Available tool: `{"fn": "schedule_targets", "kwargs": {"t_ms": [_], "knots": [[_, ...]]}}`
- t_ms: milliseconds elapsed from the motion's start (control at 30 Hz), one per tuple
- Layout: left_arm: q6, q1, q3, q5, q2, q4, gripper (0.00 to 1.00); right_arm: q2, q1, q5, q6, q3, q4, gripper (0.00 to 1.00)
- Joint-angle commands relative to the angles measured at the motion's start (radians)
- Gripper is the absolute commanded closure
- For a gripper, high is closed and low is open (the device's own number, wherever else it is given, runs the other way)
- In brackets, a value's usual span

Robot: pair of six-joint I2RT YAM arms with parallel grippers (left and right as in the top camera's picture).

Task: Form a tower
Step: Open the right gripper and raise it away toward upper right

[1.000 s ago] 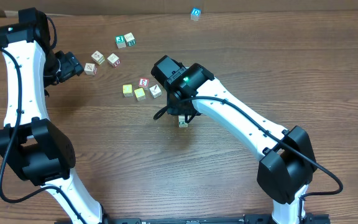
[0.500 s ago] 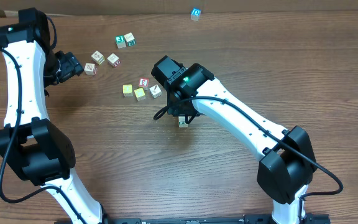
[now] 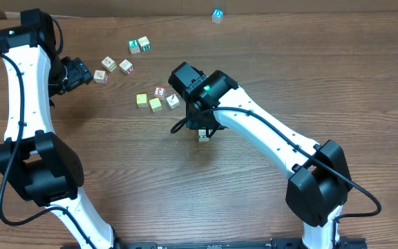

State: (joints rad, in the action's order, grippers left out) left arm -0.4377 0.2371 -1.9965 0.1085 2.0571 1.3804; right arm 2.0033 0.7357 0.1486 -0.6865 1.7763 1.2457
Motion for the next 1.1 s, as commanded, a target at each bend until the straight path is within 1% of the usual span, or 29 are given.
{"fn": "schedule_targets", "kwargs": {"t_ms": [0,33,100,167,367,533,733,900,1067], "knots": [[0.005,-0.002,-0.013,-0.002,-0.015,-0.001,0.00,0.006,0.004,0.000,0.006,-0.004,-0.003,0.36],[0.004,-0.002,-0.013,-0.002,-0.015,-0.001,0.01,0.006,0.004,0.000,0.006,-0.004,-0.003,0.29],[0.005,-0.002,-0.013,-0.002,-0.015,-0.001,0.00,0.006,0.004,0.001,0.006,-0.004,-0.008,0.11],[0.005,-0.002,-0.013,-0.002,-0.015,-0.001,0.00,0.006,0.003,0.003,0.005,-0.004,-0.014,0.00],[0.005,-0.002,-0.013,-0.002,-0.015,-0.001,0.00,0.006,-0.007,0.039,0.006,-0.003,-0.032,0.00],[0.005,-0.002,-0.013,-0.002,-0.015,-0.001,0.00,0.006,-0.046,0.039,0.006,-0.003,-0.079,0.00],[0.005,-0.002,-0.013,-0.002,-0.015,-0.001,0.01,0.006,-0.138,0.042,0.010,-0.003,-0.137,0.00],[0.005,-0.002,-0.013,-0.002,-0.015,-0.001,0.00,0.006,-0.231,0.042,0.009,-0.003,-0.138,0.00],[0.005,-0.002,-0.013,-0.002,-0.015,-0.001,0.01,0.006,-0.293,0.042,0.009,-0.003,-0.139,0.00]]}}
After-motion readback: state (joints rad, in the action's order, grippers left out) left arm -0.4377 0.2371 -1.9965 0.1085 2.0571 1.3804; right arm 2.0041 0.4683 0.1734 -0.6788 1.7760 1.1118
